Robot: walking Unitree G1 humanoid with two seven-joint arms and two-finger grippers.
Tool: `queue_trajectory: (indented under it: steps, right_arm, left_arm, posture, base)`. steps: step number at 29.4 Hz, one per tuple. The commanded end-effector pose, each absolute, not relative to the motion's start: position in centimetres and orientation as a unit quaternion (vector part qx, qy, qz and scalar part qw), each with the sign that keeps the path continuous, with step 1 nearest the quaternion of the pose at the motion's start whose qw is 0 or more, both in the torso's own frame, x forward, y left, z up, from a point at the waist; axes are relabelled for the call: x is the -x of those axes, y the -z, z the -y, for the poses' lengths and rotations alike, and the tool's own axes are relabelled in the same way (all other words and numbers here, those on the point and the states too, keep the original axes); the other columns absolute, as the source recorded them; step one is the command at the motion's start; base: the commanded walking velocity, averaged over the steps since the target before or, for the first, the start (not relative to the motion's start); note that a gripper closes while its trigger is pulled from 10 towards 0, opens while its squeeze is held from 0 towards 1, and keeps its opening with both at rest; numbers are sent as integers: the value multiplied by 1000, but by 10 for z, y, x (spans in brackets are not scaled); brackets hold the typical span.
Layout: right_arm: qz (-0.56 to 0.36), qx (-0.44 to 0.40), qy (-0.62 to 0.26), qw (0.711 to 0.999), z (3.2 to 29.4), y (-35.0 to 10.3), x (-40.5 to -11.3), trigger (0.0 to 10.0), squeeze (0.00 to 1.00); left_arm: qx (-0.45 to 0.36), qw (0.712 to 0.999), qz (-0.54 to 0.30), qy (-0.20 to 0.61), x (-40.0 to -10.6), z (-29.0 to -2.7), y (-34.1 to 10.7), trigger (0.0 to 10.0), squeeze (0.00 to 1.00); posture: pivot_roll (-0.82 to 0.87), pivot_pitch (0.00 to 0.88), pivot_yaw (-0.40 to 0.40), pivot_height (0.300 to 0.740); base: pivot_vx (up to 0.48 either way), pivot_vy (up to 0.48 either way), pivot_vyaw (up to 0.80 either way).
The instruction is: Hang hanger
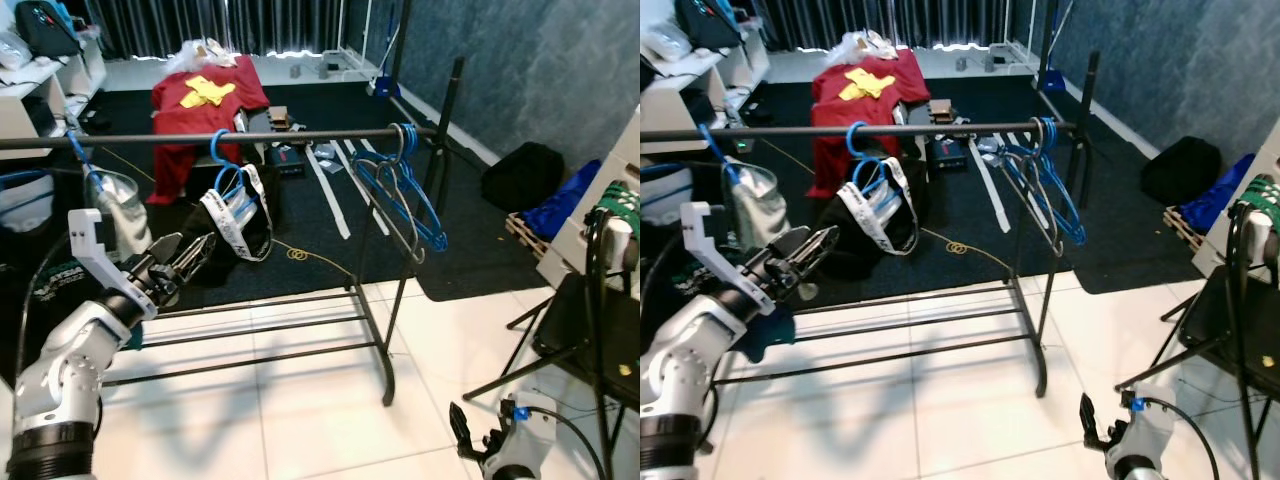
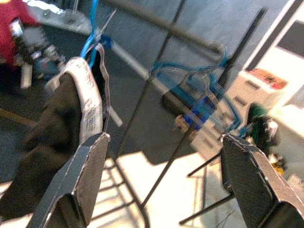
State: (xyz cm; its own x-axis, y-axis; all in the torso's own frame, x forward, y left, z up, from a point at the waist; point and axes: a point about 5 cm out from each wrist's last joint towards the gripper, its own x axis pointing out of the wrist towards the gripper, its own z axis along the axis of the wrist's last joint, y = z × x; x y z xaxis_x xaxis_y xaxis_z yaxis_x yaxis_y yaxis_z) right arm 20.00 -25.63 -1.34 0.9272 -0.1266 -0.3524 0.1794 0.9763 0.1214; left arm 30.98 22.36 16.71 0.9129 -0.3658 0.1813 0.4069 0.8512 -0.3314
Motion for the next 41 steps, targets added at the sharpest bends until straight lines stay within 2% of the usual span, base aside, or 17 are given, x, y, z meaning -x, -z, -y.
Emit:
queue_trajectory:
  steps: [1,3,7,10,13,22,41]
  right_arm:
    - [-168,-60,69,981,255,10,-203,10000,0]
    - [-167,-51,62,983,255,9,-203,10000,0]
    - [-167,-50,61,983,254,9,-203,10000,0]
    - [-167,-49,57,983,253,10,-202,10000,0]
    - [-169,-48,56,983,252,12,-201,10000,0]
    - [-182,-51,57,980,253,19,-199,10000,0]
    - [-187,-46,48,980,255,23,-200,10000,0]
  left_arm:
    - [176,966,49,180,-313,-222,-162,10000,0]
    - [166,974,41,149,-315,-227,-156,10000,0]
    - [163,976,39,138,-316,-229,-153,10000,0]
    - [132,988,21,72,-320,-240,-144,10000,0]
    - [115,992,23,55,-322,-243,-145,10000,0]
    - [95,994,39,46,-326,-242,-151,10000,0]
    - [91,994,42,50,-327,-225,-142,10000,0]
  posture:
    - [-46,48,-2,740]
    - [-45,48,2,740]
    - [-45,48,2,740]
    - [-48,43,4,740]
    - [-48,41,4,740]
    - [-51,37,7,740]
    - [-52,46,3,740]
  base:
    - [0,0,794]
    - [0,0,794]
    - [0,0,794]
    - [0,0,794]
    - [0,0,794]
    - [0,0,792]
    - [0,0,775]
